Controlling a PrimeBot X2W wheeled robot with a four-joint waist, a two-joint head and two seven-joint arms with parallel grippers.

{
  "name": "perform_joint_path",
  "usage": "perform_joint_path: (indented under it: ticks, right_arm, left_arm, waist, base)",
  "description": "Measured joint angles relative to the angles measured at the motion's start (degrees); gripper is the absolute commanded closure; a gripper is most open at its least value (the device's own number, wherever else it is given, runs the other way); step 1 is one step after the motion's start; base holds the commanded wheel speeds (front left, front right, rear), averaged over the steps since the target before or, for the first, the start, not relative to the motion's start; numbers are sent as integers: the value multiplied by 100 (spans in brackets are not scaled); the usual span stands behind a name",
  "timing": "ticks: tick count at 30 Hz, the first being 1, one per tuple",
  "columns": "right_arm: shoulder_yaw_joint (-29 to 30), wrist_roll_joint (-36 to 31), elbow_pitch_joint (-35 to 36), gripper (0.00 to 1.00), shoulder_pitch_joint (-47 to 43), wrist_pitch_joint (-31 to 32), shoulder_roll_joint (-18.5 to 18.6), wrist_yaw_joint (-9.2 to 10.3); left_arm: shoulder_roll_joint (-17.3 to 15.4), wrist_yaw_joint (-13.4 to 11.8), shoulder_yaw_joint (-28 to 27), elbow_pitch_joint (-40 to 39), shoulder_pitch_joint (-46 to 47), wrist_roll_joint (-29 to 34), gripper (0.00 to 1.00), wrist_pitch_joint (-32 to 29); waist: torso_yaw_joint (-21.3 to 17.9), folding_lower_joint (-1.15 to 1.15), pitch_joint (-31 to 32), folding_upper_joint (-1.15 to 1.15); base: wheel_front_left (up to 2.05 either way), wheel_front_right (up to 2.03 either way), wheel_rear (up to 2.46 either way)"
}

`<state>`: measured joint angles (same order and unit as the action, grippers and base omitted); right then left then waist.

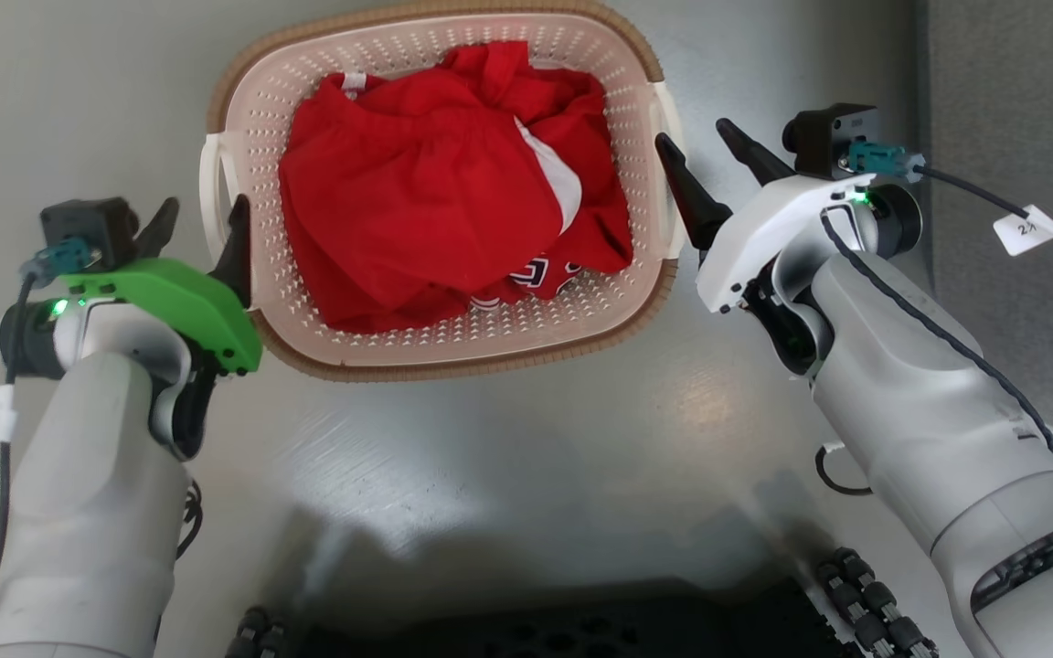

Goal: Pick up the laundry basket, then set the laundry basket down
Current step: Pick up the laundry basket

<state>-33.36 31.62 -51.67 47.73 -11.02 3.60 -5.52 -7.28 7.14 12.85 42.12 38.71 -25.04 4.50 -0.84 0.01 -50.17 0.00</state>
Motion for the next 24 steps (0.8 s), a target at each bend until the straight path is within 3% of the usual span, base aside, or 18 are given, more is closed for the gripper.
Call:
perform_joint_path:
  ticks: [24]
  right_arm:
    - [-471, 647, -523, 0, 673, 213, 12, 5]
  left_arm:
    - [129, 1, 651, 721, 747, -376, 0, -142]
  waist:
    - [198, 0, -600, 0]
  base:
    - [0, 0, 0]
